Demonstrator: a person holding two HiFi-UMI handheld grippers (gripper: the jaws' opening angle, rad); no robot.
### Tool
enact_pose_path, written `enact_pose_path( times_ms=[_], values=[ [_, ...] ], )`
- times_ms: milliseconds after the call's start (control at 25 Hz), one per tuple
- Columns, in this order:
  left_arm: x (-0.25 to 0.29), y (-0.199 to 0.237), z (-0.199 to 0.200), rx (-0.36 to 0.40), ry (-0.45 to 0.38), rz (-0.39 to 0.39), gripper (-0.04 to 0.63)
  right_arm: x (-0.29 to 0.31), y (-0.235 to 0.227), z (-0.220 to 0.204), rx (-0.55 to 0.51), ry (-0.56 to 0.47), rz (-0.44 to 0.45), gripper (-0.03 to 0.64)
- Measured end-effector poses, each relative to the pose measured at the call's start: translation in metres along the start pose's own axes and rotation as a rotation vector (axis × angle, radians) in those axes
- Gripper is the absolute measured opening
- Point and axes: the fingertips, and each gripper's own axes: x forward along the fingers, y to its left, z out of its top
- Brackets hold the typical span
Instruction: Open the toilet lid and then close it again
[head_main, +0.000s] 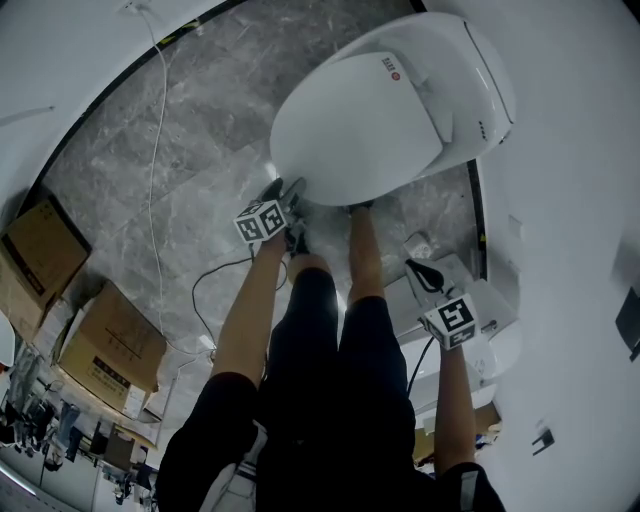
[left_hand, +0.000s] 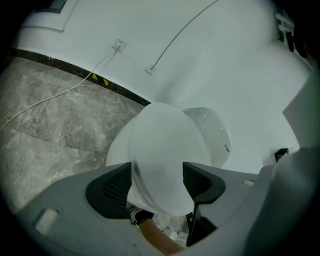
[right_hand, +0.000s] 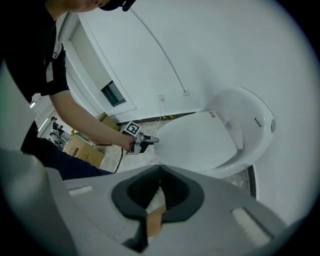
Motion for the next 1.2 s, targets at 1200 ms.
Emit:
enact_pose_path(
  times_ms=[1200],
  values=[
    [-0.021,-0.024,0.009,-0.188,-0.03,-0.027,0.247,-0.018,-0.005,0.025,0.003,-0.021,0.038,0.003]
  ],
)
